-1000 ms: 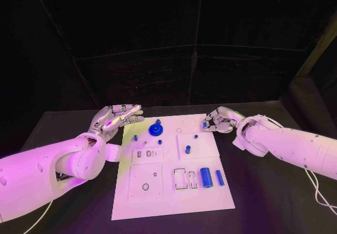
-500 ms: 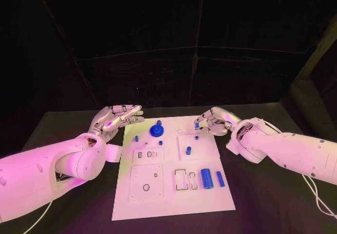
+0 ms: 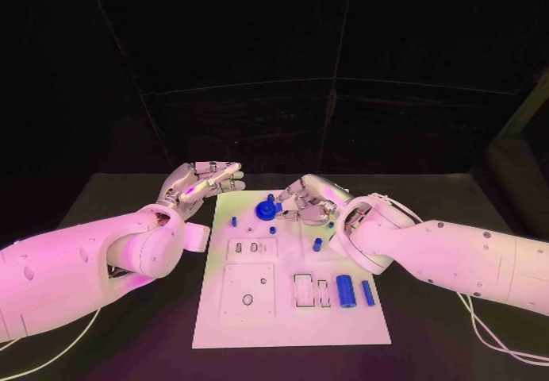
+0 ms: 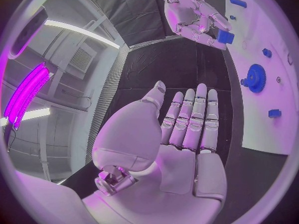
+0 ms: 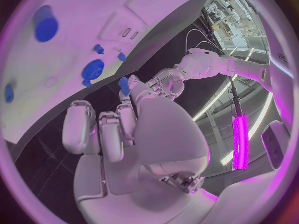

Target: Assemble the parts on the task board

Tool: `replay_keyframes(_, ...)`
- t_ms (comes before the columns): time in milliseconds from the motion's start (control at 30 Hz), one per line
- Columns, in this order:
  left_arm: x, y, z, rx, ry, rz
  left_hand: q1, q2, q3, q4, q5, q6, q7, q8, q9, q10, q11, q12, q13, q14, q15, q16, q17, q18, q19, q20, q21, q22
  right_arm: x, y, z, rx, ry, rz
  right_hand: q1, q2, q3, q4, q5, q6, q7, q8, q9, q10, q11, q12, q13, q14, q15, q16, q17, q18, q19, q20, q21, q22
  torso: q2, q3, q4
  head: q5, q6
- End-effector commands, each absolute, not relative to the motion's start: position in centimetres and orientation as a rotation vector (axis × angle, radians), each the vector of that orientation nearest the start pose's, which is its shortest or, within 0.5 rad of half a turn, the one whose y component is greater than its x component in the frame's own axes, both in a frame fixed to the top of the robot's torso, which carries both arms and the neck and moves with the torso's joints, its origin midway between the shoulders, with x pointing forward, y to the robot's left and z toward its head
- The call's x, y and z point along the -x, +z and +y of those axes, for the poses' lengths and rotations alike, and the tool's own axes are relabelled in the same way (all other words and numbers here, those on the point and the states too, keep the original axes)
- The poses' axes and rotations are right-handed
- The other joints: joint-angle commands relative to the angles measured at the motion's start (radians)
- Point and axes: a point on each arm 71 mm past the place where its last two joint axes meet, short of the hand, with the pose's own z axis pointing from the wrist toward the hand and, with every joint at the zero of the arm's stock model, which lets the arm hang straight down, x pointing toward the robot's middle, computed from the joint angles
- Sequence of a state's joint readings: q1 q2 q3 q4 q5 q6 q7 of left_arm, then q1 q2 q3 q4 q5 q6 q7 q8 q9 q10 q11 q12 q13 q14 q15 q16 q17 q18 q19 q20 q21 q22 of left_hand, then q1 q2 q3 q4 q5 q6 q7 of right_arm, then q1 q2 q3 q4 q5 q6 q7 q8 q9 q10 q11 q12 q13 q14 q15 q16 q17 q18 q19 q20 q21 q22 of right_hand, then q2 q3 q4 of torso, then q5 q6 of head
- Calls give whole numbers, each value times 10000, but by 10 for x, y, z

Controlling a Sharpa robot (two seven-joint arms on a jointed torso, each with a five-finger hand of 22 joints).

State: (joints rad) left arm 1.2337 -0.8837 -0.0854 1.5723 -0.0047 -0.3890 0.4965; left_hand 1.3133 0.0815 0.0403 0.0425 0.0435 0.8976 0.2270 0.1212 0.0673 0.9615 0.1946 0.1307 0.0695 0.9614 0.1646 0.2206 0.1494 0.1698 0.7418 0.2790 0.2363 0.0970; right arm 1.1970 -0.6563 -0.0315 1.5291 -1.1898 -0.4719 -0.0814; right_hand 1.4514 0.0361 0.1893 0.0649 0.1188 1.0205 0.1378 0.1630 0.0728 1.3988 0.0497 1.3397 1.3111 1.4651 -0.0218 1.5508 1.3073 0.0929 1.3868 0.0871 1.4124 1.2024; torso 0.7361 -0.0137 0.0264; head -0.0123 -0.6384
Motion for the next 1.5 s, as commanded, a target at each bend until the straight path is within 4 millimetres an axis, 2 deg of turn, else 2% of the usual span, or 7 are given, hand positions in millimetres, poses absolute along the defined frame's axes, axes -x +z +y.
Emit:
replay_keyframes(33,-484,-166,220,10475,-15233,13085,82,3,21,-68,64,56,121,-30,-6,60,-18,-55,-8,23,-48,-9,17,152,79,-7,-16,-8,-478,-176,-99,-322,9065,16199,-134,48,81,12,-86,193,-102,18,22,-13,-59,-78,376,971,-47,8,2285,-193,-14,-51,26,-24,-10,-22,4,169,-60)
replay_keyframes(167,-486,-164,220,10467,-15187,13061,82,3,21,-68,65,56,121,-30,-6,61,-18,-55,-8,23,-48,-8,17,152,80,-7,-16,-8,-477,-182,-84,-126,8844,16466,-146,51,123,-7,-93,209,-115,14,23,-9,-68,-81,377,969,-52,3,2276,-192,-13,-54,25,-26,-1,-31,11,308,-124)
replay_keyframes(333,-487,-164,220,10464,-15162,13052,78,15,23,-67,65,64,119,-28,-5,69,-21,-54,-7,34,-52,-2,22,153,91,-10,-12,-8,-474,-187,-72,455,8559,16485,-149,22,156,-43,-38,224,-120,10,24,-4,-75,-80,380,968,-59,-1,2271,-191,-11,-59,24,-28,0,-10,21,520,-193)
replay_keyframes(533,-488,-164,219,10462,-15164,13065,78,17,23,-67,65,65,119,-28,-5,71,-22,-54,-7,36,-52,-2,22,152,93,-10,-12,-8,-467,-195,-59,1309,8211,16525,-193,-28,181,-64,36,248,-125,7,25,8,-80,-75,390,970,-65,4,2279,-191,-9,-65,21,-31,2,-1,-2,640,-261)
replay_keyframes(733,-488,-164,217,10460,-15223,13121,78,17,23,-67,65,65,119,-28,-5,71,-22,-54,-7,36,-52,-2,22,152,93,-10,-12,-8,-462,-206,-55,1478,7922,16754,-252,-55,240,-79,177,259,-127,-11,21,7,-84,-89,383,965,-70,-8,2259,-191,-5,-71,20,-31,9,-13,5,637,-322)
replay_keyframes(1067,-488,-165,215,10466,-15312,13225,77,17,22,-70,65,63,120,-31,-7,68,-21,-57,-9,35,-52,-2,23,151,97,-12,-12,-9,-459,-218,-53,1527,7604,17218,-320,-112,250,-80,222,274,-127,-18,21,13,-83,-89,387,963,-71,-15,2247,-189,-10,-74,13,-45,5,-2,9,660,-446)
replay_keyframes(1500,-489,-165,214,10460,-15323,13233,77,14,19,-74,65,60,121,-34,-8,65,-19,-61,-10,31,-51,-4,23,150,98,-12,-13,-11,-459,-224,-53,1594,7463,17436,-363,-160,250,-85,224,293,-133,-17,23,22,-86,-82,396,962,-73,-16,2246,-189,-9,-75,11,-46,5,3,-14,691,-499)
